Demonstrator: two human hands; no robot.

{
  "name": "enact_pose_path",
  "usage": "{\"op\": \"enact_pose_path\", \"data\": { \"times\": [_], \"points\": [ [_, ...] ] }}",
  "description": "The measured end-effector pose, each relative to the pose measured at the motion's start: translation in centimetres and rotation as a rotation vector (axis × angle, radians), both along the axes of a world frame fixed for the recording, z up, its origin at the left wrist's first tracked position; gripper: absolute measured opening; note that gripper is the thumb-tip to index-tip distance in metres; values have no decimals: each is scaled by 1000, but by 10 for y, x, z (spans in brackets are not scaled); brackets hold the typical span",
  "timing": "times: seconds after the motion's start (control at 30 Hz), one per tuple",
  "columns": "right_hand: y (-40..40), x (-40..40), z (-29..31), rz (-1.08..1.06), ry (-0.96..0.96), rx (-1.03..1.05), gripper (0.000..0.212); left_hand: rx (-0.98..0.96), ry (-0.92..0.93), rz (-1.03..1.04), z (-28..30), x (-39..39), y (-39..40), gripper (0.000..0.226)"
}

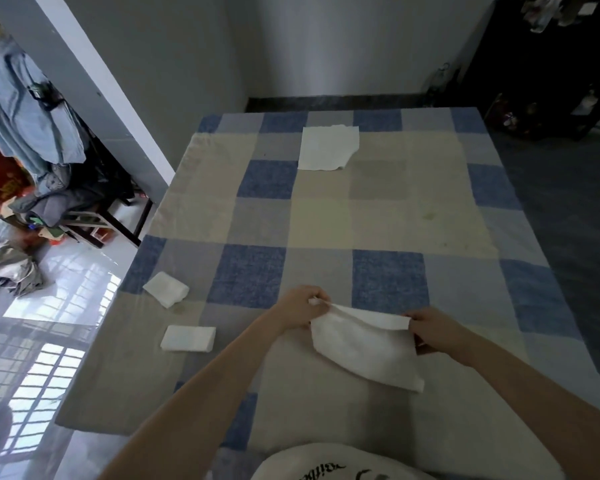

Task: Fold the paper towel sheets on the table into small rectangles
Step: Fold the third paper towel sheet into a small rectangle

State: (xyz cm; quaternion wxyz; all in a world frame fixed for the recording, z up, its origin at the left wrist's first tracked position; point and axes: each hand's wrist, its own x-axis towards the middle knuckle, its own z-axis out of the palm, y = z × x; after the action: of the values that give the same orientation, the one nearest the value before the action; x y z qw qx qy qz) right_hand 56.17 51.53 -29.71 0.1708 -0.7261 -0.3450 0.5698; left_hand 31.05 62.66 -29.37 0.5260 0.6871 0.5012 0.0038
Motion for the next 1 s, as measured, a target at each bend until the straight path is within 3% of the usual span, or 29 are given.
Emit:
{"op": "enact_pose_path", "data": {
  "times": [0.13,0.23,0.3,0.33,0.43,0.53,0.7,0.8,0.93,1.0],
  "points": [
    [32,7,-13,24,-34,26,24,103,152,-108,-14,27,28,15],
    [50,14,-30,-40,-181,152,25,-12,37,222,-20,47,38,15],
    [54,17,-39,-155,-354,250,22,10,-105,488,-24,56,40,39],
    [54,18,-42,-243,-416,326,17,83,-116,511,-25,58,37,52],
    [39,6,-34,-390,-466,563,44,385,-23,307,-26,59,8,59],
    [8,-14,-34,-117,-536,693,44,545,62,196,-45,50,-30,47],
    [-50,-27,-78,410,-600,695,51,383,244,275,-69,36,-68,51],
    [-63,-28,-84,443,-628,675,50,223,116,417,-71,37,-62,49],
    [-49,-27,-74,456,-673,646,20,-84,-78,610,-67,45,-43,49],
    [-42,-27,-70,491,-699,614,10,-122,-76,593,-64,47,-41,54]
  ]
}}
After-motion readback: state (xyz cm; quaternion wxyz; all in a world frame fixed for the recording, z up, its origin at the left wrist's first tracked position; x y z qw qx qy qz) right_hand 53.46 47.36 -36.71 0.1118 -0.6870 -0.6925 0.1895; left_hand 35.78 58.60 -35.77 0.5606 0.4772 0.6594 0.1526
